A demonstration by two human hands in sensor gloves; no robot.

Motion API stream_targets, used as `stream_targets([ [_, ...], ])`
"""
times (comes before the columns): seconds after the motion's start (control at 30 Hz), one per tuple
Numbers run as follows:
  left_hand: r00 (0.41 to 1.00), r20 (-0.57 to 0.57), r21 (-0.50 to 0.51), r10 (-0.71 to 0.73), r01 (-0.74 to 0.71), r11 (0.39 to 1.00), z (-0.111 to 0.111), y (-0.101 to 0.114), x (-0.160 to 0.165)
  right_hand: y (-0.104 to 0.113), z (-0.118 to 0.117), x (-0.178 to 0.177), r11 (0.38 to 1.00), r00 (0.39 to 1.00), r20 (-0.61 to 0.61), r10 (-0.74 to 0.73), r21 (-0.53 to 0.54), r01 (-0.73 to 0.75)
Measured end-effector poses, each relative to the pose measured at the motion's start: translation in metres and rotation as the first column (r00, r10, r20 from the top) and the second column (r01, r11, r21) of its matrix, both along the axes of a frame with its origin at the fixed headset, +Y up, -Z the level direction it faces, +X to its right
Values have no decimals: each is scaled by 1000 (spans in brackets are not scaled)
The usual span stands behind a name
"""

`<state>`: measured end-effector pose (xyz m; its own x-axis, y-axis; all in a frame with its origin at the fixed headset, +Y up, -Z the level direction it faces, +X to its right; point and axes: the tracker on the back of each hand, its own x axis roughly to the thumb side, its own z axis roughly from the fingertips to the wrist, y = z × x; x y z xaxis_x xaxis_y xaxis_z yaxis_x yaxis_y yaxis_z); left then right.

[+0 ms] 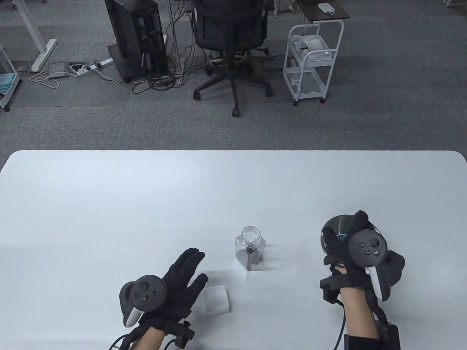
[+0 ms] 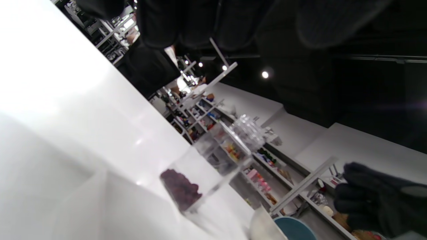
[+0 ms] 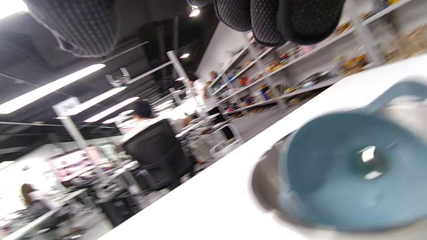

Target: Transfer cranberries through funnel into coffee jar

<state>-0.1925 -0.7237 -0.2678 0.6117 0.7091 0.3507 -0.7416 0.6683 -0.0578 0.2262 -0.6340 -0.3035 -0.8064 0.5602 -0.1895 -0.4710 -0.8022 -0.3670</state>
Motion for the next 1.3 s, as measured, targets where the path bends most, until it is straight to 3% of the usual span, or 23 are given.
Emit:
stream_targets([
  [0.17,1000,2,0,-2,2,1000,0,0,0,-22,-6,-41,994,974,-201,-106,-41,100],
  [0.37,1000,4,1,-3,3,1000,0,0,0,-54,-18,-84,988,938,-320,-133,-123,98],
  [0.63,999,27,-8,-34,35,999,0,-2,2,-86,-34,-118,980,925,-362,-115,-195,45],
  [0.83,982,104,-62,-157,164,985,-2,-10,10,-100,-42,-126,974,929,-356,-104,-225,23],
  [1.03,907,259,-162,-333,381,910,-5,-25,25,-107,-46,-130,977,939,-340,-58,-213,-16],
  [1.3,776,362,-180,-516,601,778,-6,-43,40,-108,-48,-132,986,945,-326,-38,-168,-18],
])
